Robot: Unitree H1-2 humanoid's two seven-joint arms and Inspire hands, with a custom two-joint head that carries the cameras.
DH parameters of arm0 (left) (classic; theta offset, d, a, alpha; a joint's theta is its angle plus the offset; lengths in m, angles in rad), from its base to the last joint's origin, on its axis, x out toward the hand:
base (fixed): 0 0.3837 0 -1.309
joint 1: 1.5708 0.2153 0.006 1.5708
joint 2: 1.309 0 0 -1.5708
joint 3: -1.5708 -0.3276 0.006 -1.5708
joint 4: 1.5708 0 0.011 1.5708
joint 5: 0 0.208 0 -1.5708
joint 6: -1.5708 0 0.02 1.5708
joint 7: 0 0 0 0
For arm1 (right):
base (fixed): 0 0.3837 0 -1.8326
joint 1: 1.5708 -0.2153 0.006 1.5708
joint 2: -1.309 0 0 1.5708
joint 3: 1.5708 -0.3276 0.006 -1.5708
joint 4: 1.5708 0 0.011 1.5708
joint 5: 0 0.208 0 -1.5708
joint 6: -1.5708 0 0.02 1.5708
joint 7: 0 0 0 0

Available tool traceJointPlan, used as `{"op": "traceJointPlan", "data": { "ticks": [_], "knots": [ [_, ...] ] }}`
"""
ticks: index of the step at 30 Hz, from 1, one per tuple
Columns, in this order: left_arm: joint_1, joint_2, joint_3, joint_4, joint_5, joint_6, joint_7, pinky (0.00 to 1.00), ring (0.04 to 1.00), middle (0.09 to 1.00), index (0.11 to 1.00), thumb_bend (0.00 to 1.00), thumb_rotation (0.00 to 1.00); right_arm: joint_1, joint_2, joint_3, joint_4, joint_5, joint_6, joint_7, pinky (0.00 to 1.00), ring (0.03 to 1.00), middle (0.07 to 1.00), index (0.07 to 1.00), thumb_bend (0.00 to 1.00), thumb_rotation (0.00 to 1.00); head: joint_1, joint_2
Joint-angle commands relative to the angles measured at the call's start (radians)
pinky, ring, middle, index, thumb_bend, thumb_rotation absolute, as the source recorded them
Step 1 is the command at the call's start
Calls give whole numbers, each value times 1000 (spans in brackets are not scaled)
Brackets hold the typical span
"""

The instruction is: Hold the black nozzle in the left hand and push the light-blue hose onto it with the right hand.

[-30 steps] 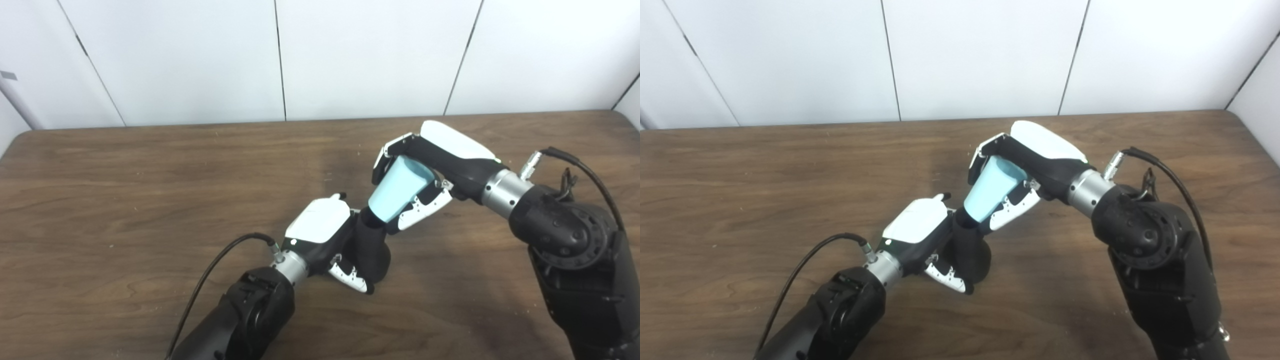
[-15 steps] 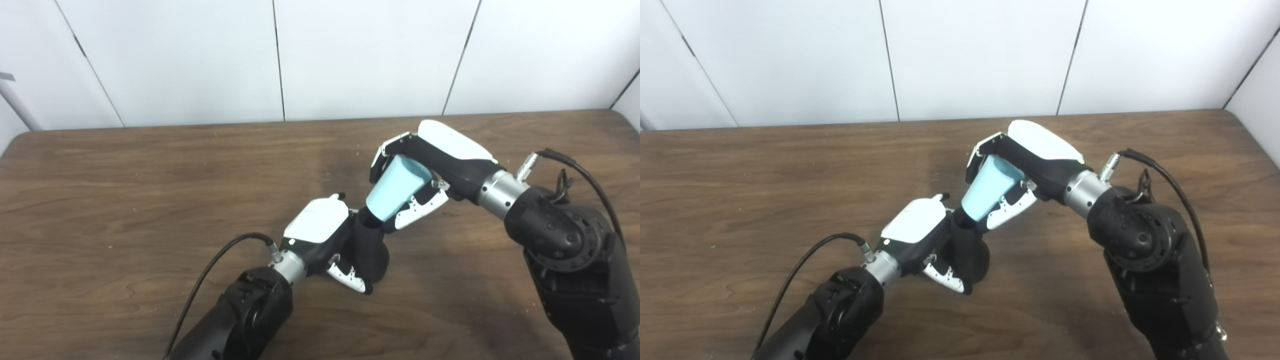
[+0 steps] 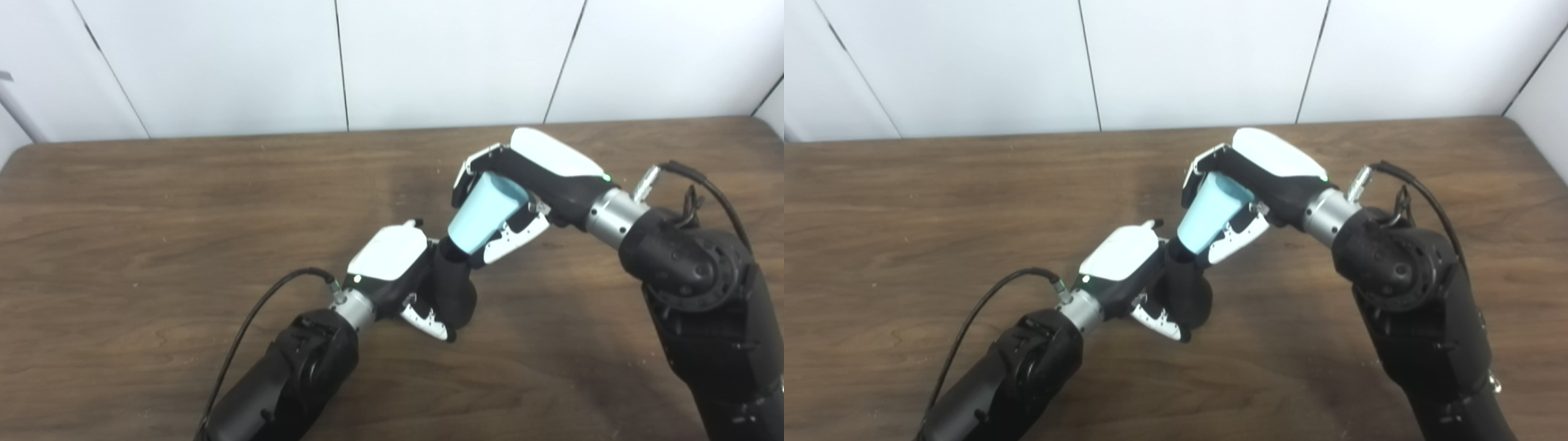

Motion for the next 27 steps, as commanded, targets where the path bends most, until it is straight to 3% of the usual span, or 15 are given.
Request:
{"op": "traceJointPlan", "data": {
  "ticks": [1, 27],
  "knots": [
    [94, 50, -57, 79, 0, 23, -146, 1000, 670, 485, 488, 522, 0, -49, -7, -4, -39, 18, 2, 12, 299, 426, 500, 515, 497, 0, -1, 1],
    [85, 36, -59, 92, -6, 33, -154, 1000, 710, 518, 452, 519, 0, -84, 53, -44, -56, 2, 2, 70, 297, 418, 509, 521, 495, 0, 1, 8]
  ]
}}
